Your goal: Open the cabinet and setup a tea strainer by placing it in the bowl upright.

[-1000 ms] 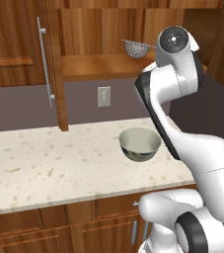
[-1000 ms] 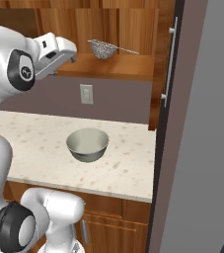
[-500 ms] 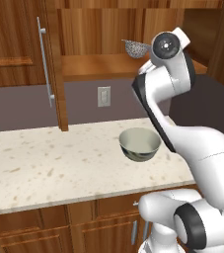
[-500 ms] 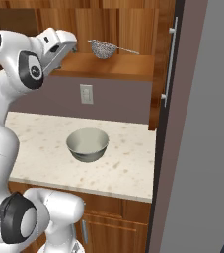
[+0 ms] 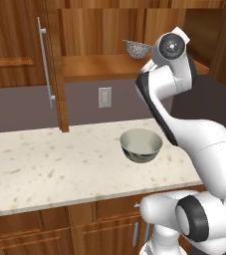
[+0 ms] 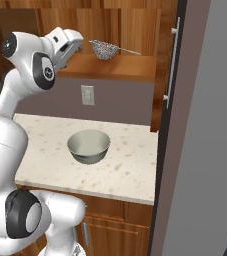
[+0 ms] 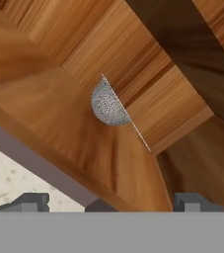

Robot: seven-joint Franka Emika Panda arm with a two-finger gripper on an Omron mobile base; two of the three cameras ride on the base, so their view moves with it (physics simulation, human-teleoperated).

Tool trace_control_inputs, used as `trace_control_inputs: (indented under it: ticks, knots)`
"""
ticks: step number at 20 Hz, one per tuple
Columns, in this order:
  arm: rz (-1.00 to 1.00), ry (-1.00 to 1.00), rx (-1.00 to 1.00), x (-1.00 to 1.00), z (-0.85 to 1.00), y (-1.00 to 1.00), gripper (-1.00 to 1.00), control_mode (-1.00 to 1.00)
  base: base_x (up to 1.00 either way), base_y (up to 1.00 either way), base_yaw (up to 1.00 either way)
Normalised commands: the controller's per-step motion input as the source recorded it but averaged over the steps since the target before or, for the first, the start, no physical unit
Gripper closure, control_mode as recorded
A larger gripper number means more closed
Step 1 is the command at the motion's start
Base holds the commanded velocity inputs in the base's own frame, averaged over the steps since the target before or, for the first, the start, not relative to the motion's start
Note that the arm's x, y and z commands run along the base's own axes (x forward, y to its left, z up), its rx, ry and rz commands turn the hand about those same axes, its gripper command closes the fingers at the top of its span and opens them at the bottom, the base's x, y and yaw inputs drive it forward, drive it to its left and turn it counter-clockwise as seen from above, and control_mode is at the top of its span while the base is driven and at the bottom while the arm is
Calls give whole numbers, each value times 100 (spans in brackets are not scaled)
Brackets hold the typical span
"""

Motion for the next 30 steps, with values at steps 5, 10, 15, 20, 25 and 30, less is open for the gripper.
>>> trace_control_inputs:
  ticks: [5,10,15,20,25,30]
  knots:
    - [0,8,-2,35,0,0,-100,-100,0,0,0]
    - [0,11,-4,36,0,0,-100,-100,0,0,0]
    - [0,3,-2,37,0,0,-100,-100,0,0,0]
    - [1,0,-1,34,-2,0,-100,-100,0,0,0]
    - [0,2,0,33,-13,0,-100,-100,0,0,0]
    - [0,0,0,36,-16,0,-100,-100,0,0,0]
